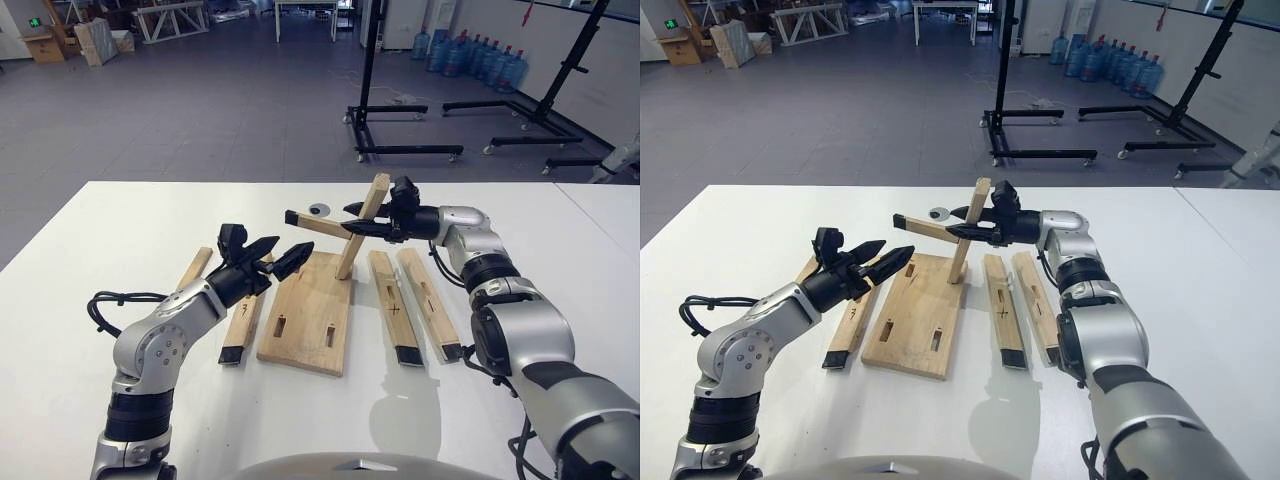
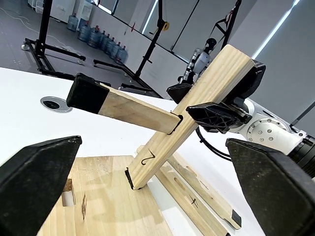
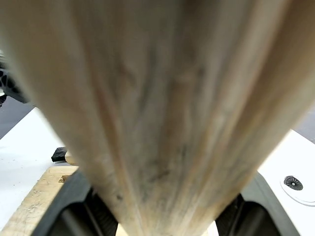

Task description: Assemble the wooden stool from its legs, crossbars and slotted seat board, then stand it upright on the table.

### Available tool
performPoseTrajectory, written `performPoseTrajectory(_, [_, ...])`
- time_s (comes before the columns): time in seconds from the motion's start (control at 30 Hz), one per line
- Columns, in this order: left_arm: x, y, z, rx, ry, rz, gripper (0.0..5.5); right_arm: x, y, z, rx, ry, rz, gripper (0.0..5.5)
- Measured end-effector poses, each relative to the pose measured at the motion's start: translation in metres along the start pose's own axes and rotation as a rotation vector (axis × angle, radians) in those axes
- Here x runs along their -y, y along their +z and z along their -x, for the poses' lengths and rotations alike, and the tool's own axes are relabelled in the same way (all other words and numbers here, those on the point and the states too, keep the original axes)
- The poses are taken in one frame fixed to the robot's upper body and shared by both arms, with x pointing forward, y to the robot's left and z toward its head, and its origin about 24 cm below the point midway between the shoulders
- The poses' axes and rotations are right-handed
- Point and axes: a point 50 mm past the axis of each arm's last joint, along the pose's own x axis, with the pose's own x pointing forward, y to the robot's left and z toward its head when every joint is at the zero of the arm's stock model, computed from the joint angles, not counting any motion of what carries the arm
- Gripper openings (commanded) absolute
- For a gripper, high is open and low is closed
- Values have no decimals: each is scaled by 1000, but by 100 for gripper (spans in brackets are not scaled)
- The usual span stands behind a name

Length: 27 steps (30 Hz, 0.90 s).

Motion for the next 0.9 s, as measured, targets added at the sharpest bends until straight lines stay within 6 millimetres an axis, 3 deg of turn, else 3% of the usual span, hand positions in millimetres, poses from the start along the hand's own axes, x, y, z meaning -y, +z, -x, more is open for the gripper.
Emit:
performPoseTrajectory(0.33, [0, 0, 0, 2, 0, 2, 537, 0, -1, -4, 3, 4, -32, 206])
performPoseTrajectory(0.37, [0, 0, 0, 1, 1, 1, 540, 0, -1, -4, 5, 3, -36, 247])
performPoseTrajectory(0.43, [0, 0, -1, 2, 1, 1, 540, -2, -9, -6, -32, -4, -63, 278])
performPoseTrajectory(0.47, [0, -1, 0, 1, 2, 2, 540, -10, -36, -7, -54, -18, -164, 289])
performPoseTrajectory(0.53, [0, -1, 0, 0, 5, 0, 540, -20, -58, -12, -70, -16, -247, 324])
performPoseTrajectory(0.83, [1, -3, -1, -3, 3, 6, 540, -14, -47, -7, -69, -23, -221, 495])
performPoseTrajectory(0.9, [1, -3, -1, -2, 3, 5, 540, -11, -41, 4, -103, -8, -185, 495])
